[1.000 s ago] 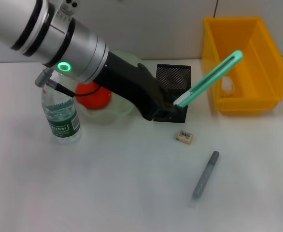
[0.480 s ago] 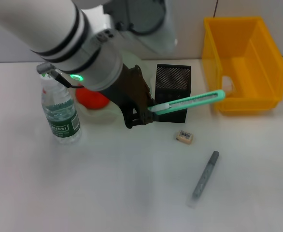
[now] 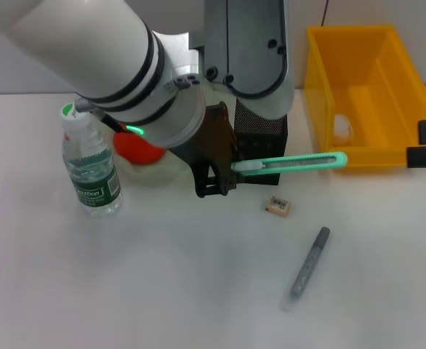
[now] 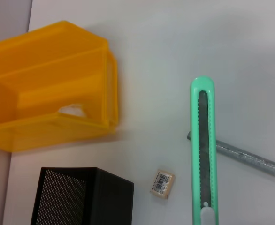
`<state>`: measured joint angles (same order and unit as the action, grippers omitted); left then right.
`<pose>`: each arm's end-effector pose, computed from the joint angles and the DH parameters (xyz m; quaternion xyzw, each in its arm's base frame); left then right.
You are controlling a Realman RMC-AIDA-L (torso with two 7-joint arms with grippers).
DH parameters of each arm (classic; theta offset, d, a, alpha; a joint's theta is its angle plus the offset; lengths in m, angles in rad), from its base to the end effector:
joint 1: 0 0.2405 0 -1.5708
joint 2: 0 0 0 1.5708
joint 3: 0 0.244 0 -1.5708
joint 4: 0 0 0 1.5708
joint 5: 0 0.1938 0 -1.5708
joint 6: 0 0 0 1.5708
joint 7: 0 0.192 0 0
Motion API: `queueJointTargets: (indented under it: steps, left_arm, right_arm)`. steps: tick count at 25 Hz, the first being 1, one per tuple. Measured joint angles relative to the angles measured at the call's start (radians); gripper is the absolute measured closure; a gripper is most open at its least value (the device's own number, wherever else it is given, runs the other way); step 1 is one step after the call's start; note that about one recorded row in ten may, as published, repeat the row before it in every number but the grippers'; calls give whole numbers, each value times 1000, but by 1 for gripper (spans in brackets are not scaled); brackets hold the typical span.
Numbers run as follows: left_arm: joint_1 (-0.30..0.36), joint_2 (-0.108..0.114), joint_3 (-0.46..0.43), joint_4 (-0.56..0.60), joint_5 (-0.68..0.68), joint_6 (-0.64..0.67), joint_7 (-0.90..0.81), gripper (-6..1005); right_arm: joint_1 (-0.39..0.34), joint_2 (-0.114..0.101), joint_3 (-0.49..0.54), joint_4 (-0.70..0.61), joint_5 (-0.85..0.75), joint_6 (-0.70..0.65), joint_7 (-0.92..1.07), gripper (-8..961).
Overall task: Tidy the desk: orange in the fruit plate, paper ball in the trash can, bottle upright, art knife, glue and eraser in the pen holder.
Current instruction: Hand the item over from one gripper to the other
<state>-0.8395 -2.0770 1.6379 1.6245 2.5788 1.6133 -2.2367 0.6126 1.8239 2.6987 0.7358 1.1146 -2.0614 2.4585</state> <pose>-0.0550 0.3410 -0.0522 -0.9608 0.1210 0.1991 0.1502 0.2004 0.3161 0.0969 0.7805 -0.5553 -0.2781 0.0718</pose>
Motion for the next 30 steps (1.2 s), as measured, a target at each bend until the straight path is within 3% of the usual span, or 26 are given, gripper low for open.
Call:
queueJointTargets:
  steps: [13,23,24,30]
  left_arm:
    - [6,-1,60,30,38,-18,-4,803]
    - [-3,-3,127,75,144,-26,-37,803]
    - [12,-3,169,82,209,-62,-38,803]
    - [24,-3,221,118,306,-89,29,803]
  right_arm:
    - [31,7,-40,-90,-5,78,14,215]
    - [-37,29,-39,-102,-24,170,-111,221]
    - [-53,32,-38,-105,-27,189,-140,222]
    - [-96,44,-29,-110,-22,261,-220,225]
